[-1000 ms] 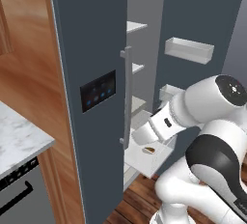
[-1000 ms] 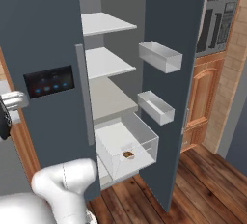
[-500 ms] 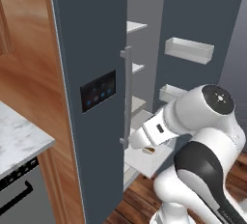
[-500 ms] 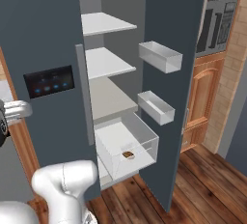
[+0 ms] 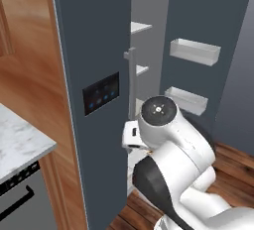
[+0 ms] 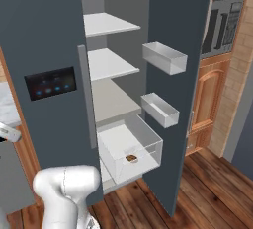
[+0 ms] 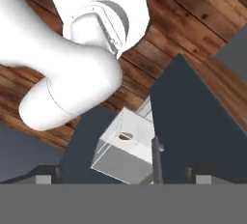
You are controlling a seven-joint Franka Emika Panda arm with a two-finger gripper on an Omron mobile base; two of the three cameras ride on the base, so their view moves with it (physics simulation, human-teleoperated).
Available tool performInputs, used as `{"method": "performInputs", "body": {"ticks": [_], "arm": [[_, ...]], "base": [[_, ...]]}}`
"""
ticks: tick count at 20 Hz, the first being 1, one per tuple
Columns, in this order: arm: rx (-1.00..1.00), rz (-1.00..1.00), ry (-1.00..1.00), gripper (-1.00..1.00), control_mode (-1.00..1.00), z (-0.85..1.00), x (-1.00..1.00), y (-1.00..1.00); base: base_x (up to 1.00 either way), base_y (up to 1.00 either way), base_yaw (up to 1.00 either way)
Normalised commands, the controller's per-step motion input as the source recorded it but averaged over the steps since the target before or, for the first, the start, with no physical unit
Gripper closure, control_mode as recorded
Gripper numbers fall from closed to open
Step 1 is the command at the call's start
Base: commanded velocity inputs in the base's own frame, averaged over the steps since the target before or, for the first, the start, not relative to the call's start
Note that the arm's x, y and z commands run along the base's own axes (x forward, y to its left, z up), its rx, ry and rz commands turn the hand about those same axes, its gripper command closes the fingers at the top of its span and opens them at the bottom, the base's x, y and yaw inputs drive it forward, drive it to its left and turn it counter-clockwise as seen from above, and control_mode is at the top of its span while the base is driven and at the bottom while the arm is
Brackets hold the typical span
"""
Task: Place the lemon wedge and potato inside the fridge drawer. Close the drawer after placing the vegetables.
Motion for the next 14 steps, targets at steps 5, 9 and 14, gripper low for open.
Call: {"method": "performInputs", "body": {"ticks": [5, 9, 14], "arm": [[0.00, -0.66, 0.28, -1.00, -1.00, 0.43, 0.13, 0.00], [0.03, -0.55, 0.08, -1.00, -1.00, 0.07, -0.01, -0.01], [0.31, -0.40, -0.62, -1.00, -1.00, -0.52, -0.37, -0.08]], "base": [[0.00, 0.00, 0.00], [0.00, 0.00, 0.00], [0.00, 0.00, 0.00]]}}
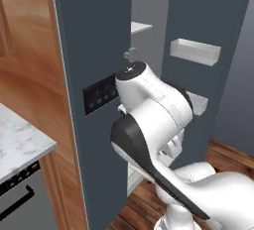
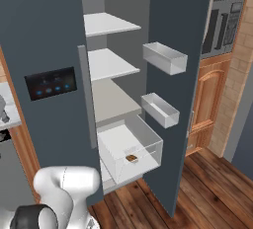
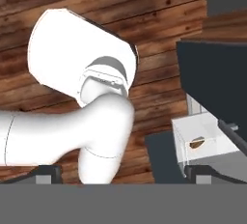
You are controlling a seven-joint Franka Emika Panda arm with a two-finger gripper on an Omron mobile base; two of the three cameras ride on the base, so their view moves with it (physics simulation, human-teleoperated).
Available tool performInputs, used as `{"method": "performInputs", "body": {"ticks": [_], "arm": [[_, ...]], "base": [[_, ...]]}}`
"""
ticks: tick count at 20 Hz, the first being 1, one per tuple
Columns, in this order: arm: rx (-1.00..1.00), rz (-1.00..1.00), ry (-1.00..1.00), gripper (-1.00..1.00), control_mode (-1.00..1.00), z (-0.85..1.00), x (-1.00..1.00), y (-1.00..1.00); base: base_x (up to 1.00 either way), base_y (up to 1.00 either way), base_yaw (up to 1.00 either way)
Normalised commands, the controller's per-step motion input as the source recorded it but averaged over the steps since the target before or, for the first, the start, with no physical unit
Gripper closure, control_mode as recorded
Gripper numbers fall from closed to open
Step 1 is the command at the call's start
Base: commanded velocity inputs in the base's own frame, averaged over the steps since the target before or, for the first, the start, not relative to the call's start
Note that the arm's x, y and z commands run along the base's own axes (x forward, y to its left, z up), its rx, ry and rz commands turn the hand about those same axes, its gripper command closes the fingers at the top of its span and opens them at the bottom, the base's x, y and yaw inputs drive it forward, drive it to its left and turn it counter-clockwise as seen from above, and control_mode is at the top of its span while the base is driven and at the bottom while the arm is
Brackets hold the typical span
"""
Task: Place the lemon wedge and potato inside the fridge drawer. Close the drawer after placing the vegetables.
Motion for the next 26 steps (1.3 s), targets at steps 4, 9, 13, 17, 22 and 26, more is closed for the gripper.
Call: {"method": "performInputs", "body": {"ticks": [4, 9, 13, 17, 22, 26], "arm": [[0.42, -0.24, -0.71, -1.00, -1.00, -0.35, -0.06, -0.28], [0.15, -0.05, -0.16, -1.00, 1.00, -0.01, 0.00, -0.07], [0.00, 0.00, 0.00, -1.00, 1.00, 0.00, 0.00, 0.00], [0.00, 0.00, 0.00, -1.00, 1.00, 0.00, 0.00, 0.00], [0.00, 0.00, 0.00, -1.00, 1.00, 0.00, 0.00, 0.00], [0.00, 0.00, 0.00, -1.00, 1.00, 0.00, 0.00, 0.00]], "base": [[0.00, 0.00, 0.00], [0.00, 0.00, 0.00], [-0.45, 0.40, 0.03], [-0.73, 0.96, 0.00], [-0.80, 1.00, 0.00], [-0.74, 1.00, 0.00]]}}
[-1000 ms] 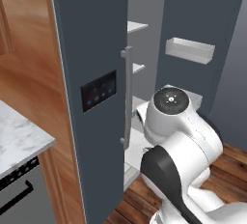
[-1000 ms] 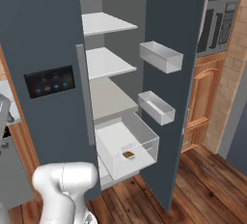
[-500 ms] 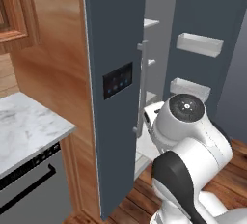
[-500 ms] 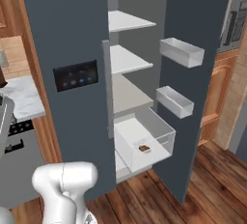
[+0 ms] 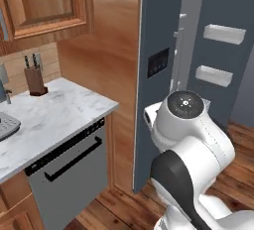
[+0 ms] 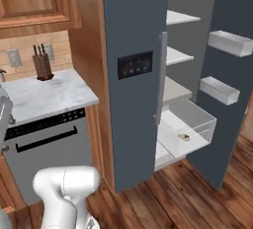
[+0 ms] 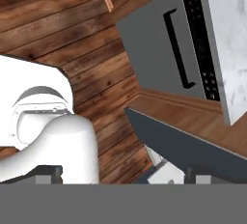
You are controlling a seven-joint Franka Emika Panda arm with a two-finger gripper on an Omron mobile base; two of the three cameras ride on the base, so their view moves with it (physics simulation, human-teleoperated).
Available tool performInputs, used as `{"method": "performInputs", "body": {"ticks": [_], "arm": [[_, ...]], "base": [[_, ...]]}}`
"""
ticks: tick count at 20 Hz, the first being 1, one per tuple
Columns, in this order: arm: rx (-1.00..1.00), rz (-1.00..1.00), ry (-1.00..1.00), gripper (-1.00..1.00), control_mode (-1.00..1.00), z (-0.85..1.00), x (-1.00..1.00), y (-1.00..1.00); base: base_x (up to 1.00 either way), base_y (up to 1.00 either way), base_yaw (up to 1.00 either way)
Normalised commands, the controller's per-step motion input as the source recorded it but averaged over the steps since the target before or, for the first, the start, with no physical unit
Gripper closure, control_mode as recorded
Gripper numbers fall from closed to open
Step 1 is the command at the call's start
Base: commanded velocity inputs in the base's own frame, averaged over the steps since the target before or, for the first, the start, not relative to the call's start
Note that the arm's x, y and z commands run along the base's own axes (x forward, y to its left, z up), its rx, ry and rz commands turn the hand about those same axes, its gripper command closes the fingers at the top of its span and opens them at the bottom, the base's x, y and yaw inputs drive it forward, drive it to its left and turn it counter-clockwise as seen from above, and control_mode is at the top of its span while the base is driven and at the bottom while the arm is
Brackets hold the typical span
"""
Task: Place the lemon wedge and potato inside the fridge drawer. Close the drawer after placing the vegetables.
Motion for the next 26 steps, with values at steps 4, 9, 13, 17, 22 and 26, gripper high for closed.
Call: {"method": "performInputs", "body": {"ticks": [4, 9, 13, 17, 22, 26], "arm": [[0.00, 0.00, 0.00, -1.00, 1.00, 0.00, 0.00, 0.00], [0.00, 0.00, 0.00, -1.00, 1.00, 0.00, 0.00, 0.00], [0.00, 0.00, 0.00, -1.00, 1.00, 0.00, 0.00, 0.00], [0.00, 0.00, 0.00, -1.00, 1.00, 0.00, 0.00, 0.00], [0.00, 0.00, 0.00, -1.00, 1.00, 0.00, 0.00, 0.00], [0.00, 0.00, 0.00, -1.00, 1.00, 0.00, 0.00, 0.00]], "base": [[-0.47, 1.00, 0.03], [-0.25, 1.00, 0.13], [-0.16, 1.00, 0.20], [-0.07, 1.00, 0.24], [-0.19, 1.00, 0.33], [-0.27, 1.00, 0.38]]}}
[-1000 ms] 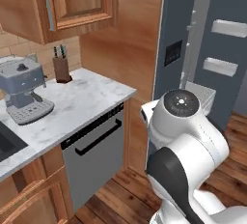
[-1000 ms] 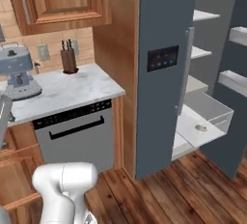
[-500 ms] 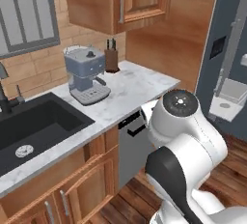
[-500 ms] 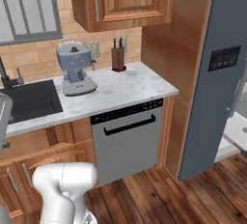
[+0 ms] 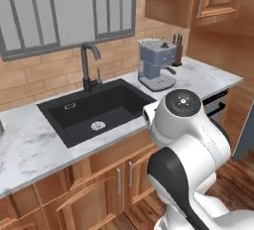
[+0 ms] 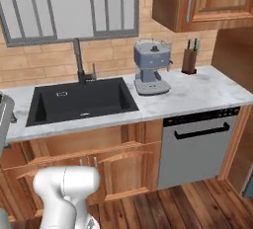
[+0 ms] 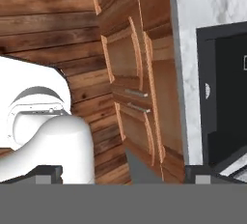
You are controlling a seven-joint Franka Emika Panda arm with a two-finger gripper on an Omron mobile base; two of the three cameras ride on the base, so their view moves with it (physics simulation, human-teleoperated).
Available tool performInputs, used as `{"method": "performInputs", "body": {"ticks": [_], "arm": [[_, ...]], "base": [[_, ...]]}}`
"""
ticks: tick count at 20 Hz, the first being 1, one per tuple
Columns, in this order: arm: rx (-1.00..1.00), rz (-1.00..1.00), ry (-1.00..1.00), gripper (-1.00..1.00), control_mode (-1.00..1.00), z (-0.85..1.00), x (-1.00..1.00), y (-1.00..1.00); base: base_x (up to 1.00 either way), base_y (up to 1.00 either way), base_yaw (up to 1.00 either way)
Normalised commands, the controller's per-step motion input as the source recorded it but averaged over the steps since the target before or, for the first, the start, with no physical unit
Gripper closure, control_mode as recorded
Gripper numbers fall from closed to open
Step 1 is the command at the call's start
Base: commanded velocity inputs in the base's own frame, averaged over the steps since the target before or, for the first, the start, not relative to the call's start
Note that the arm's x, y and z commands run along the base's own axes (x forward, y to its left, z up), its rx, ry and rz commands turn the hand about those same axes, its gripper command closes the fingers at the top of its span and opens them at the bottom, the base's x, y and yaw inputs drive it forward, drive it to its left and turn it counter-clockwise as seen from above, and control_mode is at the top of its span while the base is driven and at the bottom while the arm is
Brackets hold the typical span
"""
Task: Place the lemon wedge and potato inside the fridge drawer. Close the drawer after placing the vegetables.
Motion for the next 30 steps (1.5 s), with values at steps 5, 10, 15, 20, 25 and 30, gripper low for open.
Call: {"method": "performInputs", "body": {"ticks": [5, 10, 15, 20, 25, 30], "arm": [[0.00, 0.00, 0.00, -1.00, 1.00, 0.00, 0.00, 0.00], [0.00, 0.00, 0.00, -1.00, 1.00, 0.00, 0.00, 0.00], [0.00, 0.00, 0.00, -1.00, 1.00, 0.00, 0.00, 0.00], [0.00, 0.00, 0.00, -1.00, 1.00, 0.00, 0.00, 0.00], [0.01, 0.00, -0.05, -1.00, -1.00, -0.07, -0.15, -0.05], [0.13, -0.42, -0.13, -1.00, -1.00, -0.54, -0.44, -0.22]], "base": [[-0.23, 1.00, 0.40], [0.01, 1.00, 0.35], [0.58, 0.68, 0.07], [0.95, 0.39, 0.00], [0.06, 0.00, 0.01], [0.00, 0.00, 0.00]]}}
